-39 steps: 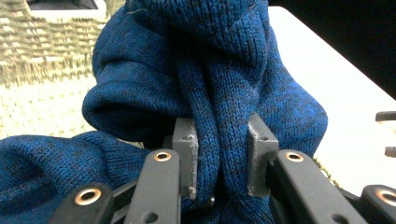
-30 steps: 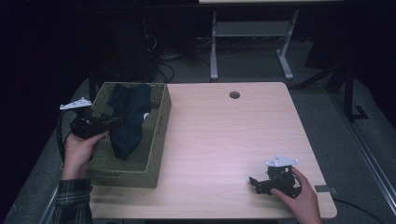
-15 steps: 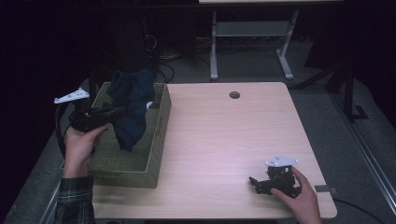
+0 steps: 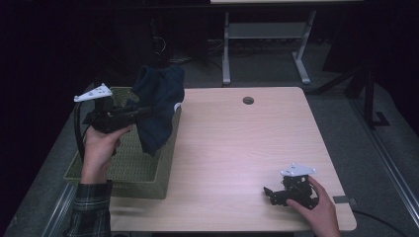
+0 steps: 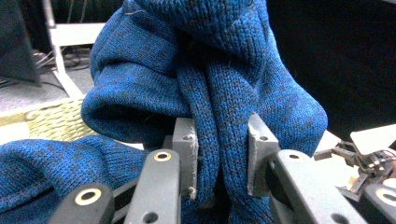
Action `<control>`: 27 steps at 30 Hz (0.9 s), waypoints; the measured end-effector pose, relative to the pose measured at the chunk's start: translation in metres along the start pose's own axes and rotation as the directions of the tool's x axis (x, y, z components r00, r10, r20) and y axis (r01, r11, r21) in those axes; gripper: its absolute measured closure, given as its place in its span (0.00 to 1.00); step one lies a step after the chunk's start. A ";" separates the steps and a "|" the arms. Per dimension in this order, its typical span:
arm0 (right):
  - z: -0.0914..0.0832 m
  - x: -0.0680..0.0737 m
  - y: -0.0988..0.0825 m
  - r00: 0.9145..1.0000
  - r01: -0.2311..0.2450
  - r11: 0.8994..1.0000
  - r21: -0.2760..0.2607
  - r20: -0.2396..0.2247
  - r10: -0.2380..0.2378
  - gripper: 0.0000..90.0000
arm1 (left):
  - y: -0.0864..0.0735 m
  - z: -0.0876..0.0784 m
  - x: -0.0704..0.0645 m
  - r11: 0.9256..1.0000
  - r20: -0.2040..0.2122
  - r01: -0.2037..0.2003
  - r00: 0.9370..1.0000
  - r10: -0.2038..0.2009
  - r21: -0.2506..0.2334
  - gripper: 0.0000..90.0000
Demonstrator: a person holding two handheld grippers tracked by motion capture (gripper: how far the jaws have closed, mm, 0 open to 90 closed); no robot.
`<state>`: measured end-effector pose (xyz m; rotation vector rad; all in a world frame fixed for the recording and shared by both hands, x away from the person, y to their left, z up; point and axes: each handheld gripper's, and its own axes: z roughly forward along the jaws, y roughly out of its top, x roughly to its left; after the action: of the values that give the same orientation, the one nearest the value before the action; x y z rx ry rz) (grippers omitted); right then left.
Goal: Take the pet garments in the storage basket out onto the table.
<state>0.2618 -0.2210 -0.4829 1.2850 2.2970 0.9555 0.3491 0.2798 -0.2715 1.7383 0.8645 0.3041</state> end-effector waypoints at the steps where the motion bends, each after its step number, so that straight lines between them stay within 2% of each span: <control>1: 0.000 0.000 0.000 1.000 0.000 1.000 0.000 0.000 0.000 0.00 | 0.001 0.002 -0.002 1.000 0.005 -0.005 1.000 0.005 0.002 0.78; 13: 0.000 0.000 0.000 1.000 -0.002 1.000 0.000 -0.001 0.002 0.00 | 0.010 0.033 -0.021 0.999 0.060 -0.037 0.998 0.036 0.009 0.78; 21: 0.000 0.000 0.000 1.000 0.000 1.000 -0.001 0.000 0.000 0.00 | 0.015 0.056 -0.036 0.998 0.103 -0.058 0.993 0.056 0.016 0.78; 27: 0.000 0.000 0.000 1.000 0.000 1.000 -0.001 0.000 0.000 0.00 | 0.017 0.070 -0.045 0.997 0.119 -0.079 0.990 0.075 0.026 0.78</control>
<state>0.2618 -0.2209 -0.4828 1.2849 2.2961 0.9562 0.3662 0.1968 -0.2712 1.8022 0.7215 0.2373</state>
